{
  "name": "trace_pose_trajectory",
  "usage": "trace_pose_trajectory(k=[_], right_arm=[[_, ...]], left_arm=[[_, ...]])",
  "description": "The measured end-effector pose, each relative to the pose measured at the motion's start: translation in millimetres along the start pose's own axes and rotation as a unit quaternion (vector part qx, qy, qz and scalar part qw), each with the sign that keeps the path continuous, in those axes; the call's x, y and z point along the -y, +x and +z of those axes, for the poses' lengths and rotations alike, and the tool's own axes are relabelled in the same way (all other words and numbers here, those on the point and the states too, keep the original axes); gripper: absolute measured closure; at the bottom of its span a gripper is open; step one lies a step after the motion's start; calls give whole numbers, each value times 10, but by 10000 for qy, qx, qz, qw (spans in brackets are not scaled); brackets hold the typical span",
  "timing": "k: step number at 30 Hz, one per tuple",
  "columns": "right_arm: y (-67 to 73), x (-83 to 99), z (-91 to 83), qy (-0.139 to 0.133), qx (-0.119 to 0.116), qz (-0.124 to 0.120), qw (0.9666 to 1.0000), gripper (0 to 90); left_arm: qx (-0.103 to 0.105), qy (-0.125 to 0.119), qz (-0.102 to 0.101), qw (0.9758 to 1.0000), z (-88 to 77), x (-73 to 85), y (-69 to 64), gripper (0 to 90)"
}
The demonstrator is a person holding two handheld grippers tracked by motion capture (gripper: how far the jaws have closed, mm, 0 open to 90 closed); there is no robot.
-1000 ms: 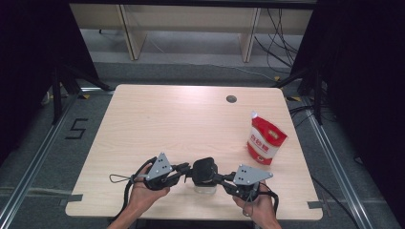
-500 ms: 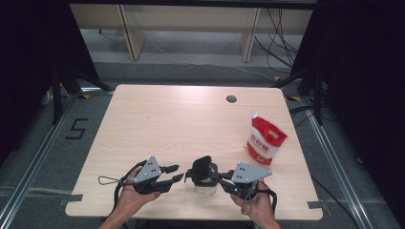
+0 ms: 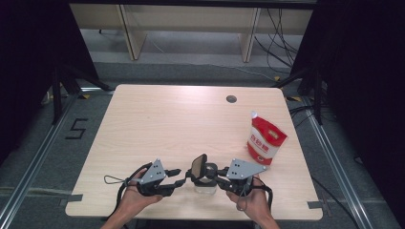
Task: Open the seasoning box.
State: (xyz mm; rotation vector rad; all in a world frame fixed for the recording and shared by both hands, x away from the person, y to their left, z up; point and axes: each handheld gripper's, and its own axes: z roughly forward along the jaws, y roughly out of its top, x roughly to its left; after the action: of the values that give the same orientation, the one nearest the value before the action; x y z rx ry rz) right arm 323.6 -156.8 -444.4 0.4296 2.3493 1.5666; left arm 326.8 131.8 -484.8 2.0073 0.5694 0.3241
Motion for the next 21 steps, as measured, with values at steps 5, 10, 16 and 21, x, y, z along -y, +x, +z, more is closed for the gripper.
trace_pose_trajectory(k=[5, 10, 16, 21], right_arm=[[6, -34, 42, -31, 39, -39, 10000, 900], [-1, -51, 58, -7, -11, -60, 10000, 900], [8, -77, 82, 13, -46, -69, 10000, 900], [12, -94, 103, 2, -58, -85, 9999, 895]], left_arm=[[50, 47, -219, 9997, -31, 44, -13, 478], [-6, 119, -203, 9997, -74, 81, -10, 415], [-31, 204, -308, 9993, -163, 162, 13, 346], [-73, 263, -349, 9990, -222, 212, 30, 309]])
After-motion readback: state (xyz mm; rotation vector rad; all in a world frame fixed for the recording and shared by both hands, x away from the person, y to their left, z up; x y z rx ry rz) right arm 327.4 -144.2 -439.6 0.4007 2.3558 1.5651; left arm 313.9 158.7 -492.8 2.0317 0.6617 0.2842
